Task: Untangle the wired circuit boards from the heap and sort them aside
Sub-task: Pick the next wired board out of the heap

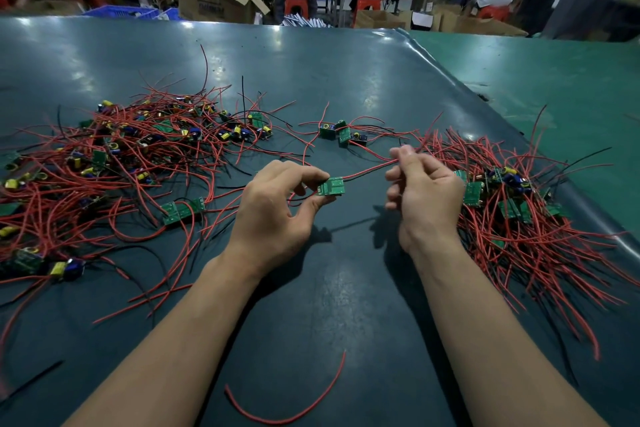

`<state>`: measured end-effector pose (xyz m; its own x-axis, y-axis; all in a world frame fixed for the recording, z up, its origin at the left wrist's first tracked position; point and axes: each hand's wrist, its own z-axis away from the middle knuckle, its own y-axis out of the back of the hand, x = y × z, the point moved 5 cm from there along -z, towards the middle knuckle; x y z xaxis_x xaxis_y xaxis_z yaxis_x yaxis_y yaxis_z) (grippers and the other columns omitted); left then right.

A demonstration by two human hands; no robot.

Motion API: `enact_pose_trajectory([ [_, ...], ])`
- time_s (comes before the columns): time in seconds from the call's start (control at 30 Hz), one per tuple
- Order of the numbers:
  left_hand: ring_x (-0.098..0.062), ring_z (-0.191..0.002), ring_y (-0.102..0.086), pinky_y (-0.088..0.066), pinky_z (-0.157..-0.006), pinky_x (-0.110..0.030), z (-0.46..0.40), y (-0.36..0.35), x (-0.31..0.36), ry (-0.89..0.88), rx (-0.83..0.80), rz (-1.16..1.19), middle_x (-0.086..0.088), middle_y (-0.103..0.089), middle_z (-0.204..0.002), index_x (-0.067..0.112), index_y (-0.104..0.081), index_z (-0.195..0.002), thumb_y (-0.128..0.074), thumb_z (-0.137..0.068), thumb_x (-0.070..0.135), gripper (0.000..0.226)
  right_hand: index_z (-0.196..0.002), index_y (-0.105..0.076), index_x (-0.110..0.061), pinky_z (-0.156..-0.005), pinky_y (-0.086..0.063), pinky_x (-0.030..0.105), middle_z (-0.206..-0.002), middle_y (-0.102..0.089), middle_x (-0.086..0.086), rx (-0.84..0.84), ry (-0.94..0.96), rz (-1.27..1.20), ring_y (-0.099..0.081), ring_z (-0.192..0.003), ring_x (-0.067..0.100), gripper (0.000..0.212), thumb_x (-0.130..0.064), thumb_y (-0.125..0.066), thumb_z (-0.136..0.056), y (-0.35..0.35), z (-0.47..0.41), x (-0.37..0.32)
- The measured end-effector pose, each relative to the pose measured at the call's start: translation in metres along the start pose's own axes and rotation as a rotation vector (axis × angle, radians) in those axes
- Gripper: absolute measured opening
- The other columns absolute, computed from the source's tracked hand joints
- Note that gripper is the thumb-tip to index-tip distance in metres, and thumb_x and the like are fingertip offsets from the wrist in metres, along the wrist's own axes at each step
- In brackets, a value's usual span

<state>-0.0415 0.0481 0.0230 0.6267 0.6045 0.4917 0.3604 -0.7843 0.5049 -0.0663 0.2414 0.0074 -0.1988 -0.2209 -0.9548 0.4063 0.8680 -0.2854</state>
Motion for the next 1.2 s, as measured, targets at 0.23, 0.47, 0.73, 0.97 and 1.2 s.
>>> enact_pose_trajectory([
  [0.23, -0.012, -0.08, -0.063, -0.053, -0.078, -0.029, 0.002, 0.006, -0.005, 0.061, 0.118, 0.095, 0.002, -0.068, -0.089, 0.007, -0.068, -0.098, -0.075, -0.081, 0.007, 0.019, -0.094, -0.054, -0.014, -0.033, -0.039, 0.019, -0.057, -0.061, -0.002, 0.047, -0.005, -0.103, -0.049, -0.035, 0.012, 0.025, -0.037, -0.047, -0.102, 0.003, -0.002, 0.002],
  [0.47, -0.011, -0.082, -0.069, -0.056, -0.079, -0.031, 0.003, 0.003, 0.002, -0.029, 0.03, 0.11, 0.0, -0.074, -0.091, 0.007, -0.071, -0.112, -0.078, -0.078, 0.004, 0.035, -0.078, -0.06, -0.012, -0.032, -0.038, 0.02, -0.051, -0.055, 0.002, -0.59, -0.165, 0.173, -0.049, -0.035, 0.014, 0.032, -0.042, -0.062, -0.088, -0.041, 0.035, 0.02],
  [0.73, -0.026, -0.086, -0.063, -0.052, -0.081, -0.044, -0.002, 0.017, -0.01, 0.009, 0.133, -0.048, -0.003, -0.065, -0.09, 0.011, -0.076, -0.097, -0.08, -0.079, 0.015, 0.019, -0.072, -0.059, -0.009, -0.034, -0.039, 0.019, -0.049, -0.057, 0.002, -0.361, -0.05, 0.105, -0.051, -0.036, 0.013, 0.029, -0.027, -0.064, -0.094, -0.028, 0.022, 0.004],
  [0.97, -0.026, -0.087, -0.051, -0.048, -0.077, -0.046, -0.003, 0.049, -0.04, 0.241, 0.348, -0.254, 0.009, -0.059, -0.084, 0.012, -0.072, -0.104, -0.07, -0.086, 0.01, 0.017, -0.071, -0.057, -0.009, -0.039, -0.043, 0.02, -0.05, -0.059, 0.0, 0.268, 0.021, -0.33, -0.056, -0.042, 0.013, 0.032, -0.028, -0.061, -0.096, 0.019, 0.003, -0.021],
  [1.2, -0.033, -0.105, -0.05, -0.037, -0.088, -0.043, 0.006, 0.037, -0.049, 0.523, 0.084, -0.619, -0.009, -0.063, -0.108, 0.019, -0.065, -0.113, -0.062, -0.086, 0.039, 0.033, -0.097, -0.058, -0.001, -0.066, -0.059, 0.02, -0.11, -0.063, 0.013, 0.286, -0.246, -0.698, -0.07, -0.083, 0.023, 0.017, -0.017, -0.061, -0.096, 0.013, 0.007, -0.006],
])
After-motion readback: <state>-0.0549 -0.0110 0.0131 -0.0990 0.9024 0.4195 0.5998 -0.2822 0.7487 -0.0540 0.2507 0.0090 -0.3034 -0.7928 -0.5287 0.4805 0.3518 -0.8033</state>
